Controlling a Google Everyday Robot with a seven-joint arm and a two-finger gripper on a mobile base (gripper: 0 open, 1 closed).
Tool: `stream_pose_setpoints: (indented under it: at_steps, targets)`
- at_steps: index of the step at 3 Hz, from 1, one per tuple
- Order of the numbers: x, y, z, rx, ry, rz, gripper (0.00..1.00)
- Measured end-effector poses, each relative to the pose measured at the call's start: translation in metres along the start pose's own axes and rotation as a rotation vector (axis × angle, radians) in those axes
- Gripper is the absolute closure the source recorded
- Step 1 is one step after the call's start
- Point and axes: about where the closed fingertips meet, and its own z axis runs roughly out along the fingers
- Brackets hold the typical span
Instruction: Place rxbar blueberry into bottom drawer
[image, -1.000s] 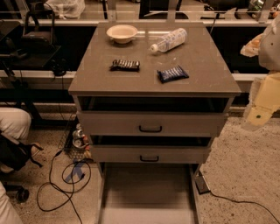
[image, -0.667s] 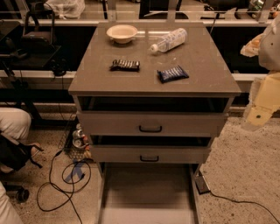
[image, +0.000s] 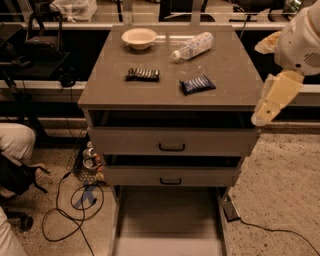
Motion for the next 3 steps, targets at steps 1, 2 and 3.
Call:
stream_pose_setpoints:
  at_steps: [1,2,3]
  targets:
    - [-0.017,-0.036,0.032,0.01,-0.066,-0.009,0.0]
    - [-0.036,-0.061,0.071,-0.014,-0.066,-0.03,0.0]
    - [-0.057,-0.077,0.104,-0.038,-0.033,-0.056,0.0]
